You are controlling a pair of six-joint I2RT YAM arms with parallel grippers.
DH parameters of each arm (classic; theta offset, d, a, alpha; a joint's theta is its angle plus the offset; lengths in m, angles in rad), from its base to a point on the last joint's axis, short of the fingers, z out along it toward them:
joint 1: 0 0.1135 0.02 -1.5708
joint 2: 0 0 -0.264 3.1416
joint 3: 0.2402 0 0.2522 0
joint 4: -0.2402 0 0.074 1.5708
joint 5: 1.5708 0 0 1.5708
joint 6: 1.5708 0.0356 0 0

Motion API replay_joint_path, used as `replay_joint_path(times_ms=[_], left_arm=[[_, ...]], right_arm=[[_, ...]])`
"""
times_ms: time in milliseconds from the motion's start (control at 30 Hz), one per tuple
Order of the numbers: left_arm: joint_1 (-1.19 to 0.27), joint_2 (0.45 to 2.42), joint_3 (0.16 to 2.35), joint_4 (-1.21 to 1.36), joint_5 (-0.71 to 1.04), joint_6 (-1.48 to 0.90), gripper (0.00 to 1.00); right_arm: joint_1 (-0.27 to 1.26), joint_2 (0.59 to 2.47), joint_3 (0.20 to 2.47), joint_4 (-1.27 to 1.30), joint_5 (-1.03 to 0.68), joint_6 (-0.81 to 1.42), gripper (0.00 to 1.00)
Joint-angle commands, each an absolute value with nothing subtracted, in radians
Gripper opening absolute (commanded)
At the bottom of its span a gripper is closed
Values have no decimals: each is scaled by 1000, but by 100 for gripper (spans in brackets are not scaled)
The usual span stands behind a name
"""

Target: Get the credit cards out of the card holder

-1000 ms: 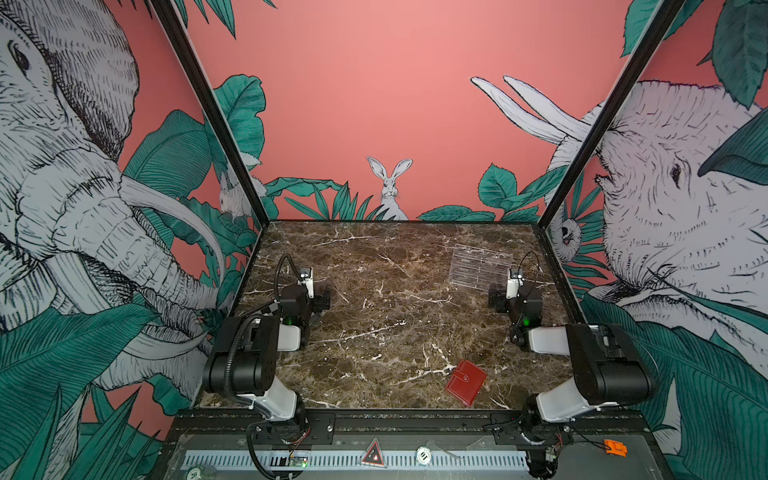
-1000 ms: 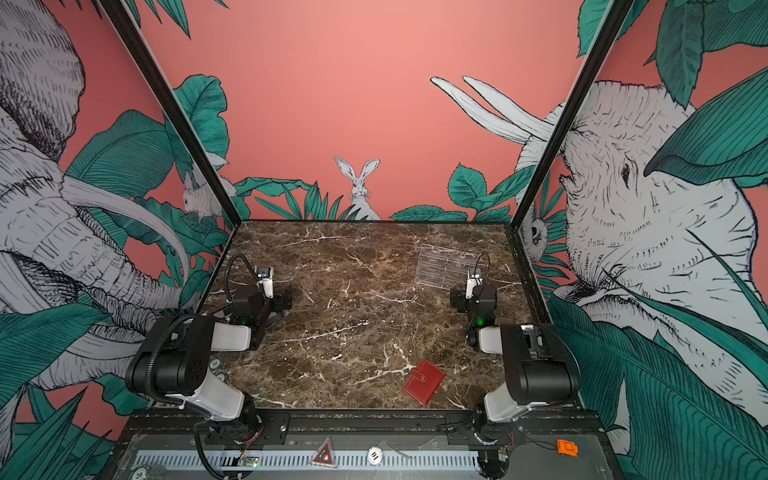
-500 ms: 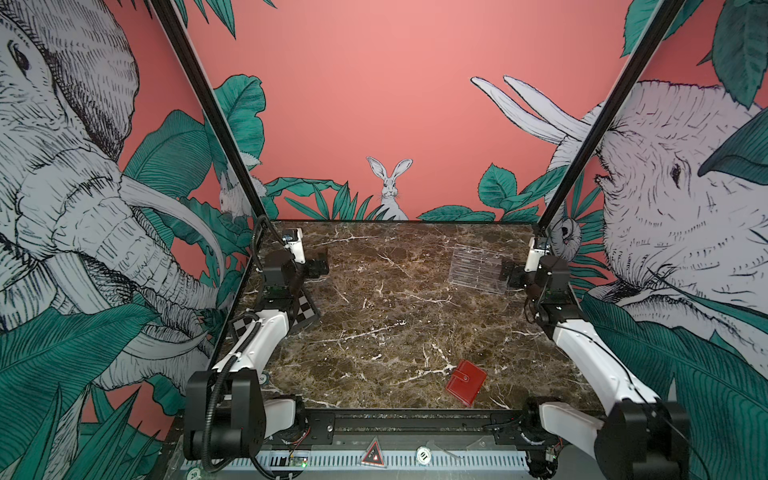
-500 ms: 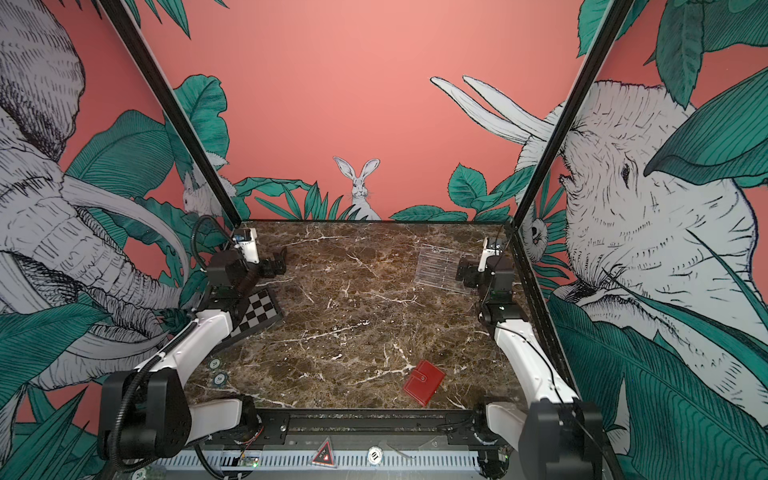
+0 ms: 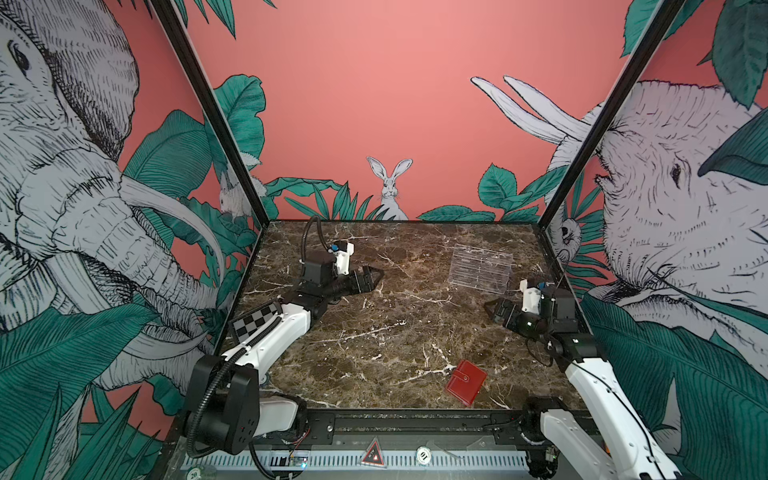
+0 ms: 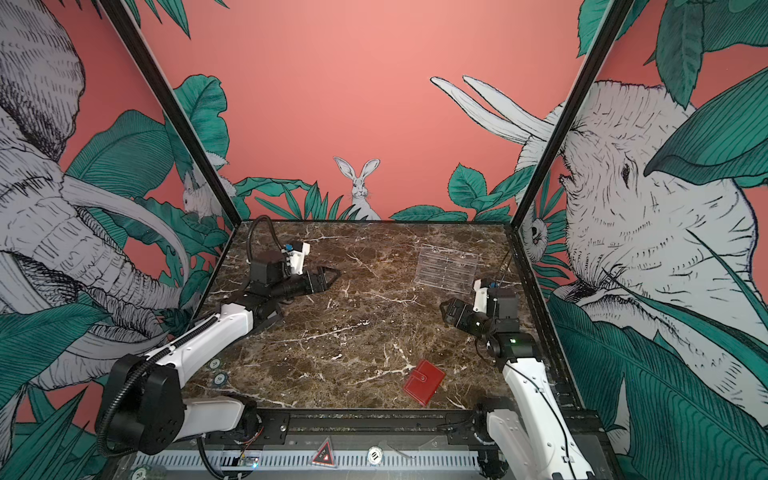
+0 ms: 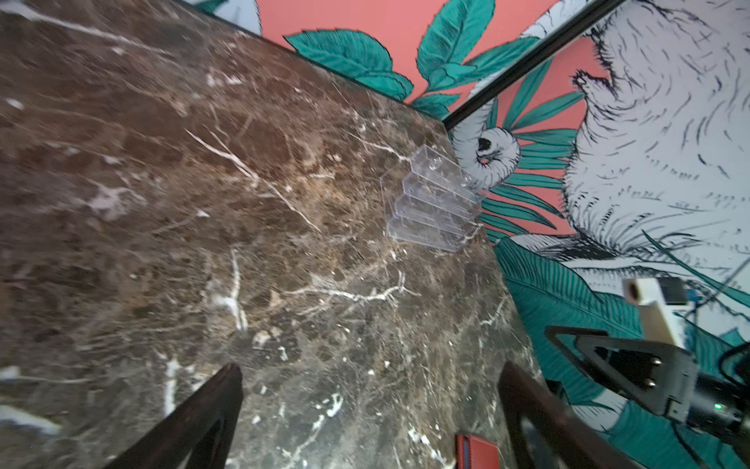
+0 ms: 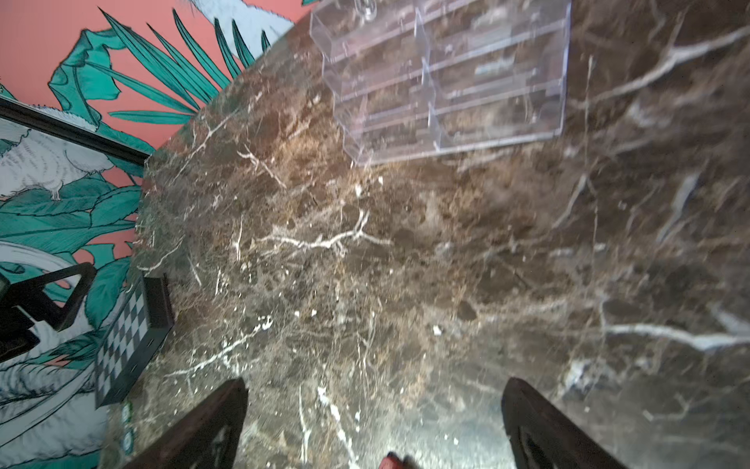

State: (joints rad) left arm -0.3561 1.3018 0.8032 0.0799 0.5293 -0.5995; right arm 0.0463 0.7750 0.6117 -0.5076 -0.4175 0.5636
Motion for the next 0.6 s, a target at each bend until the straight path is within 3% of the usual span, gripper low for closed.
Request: replay_joint_path(times_ms=[0,433,567], left_arm=[[-406,1313,803,39,568,-684,99],[-653,1420,764,60,594,-749,94],[-682,1459,761,110,633,-777,93]], right_arm=[[54,719,576,-596,-511,665,92],[160,413,347,-790,-536,881,63],[207,384,307,-809,-518,920,59]])
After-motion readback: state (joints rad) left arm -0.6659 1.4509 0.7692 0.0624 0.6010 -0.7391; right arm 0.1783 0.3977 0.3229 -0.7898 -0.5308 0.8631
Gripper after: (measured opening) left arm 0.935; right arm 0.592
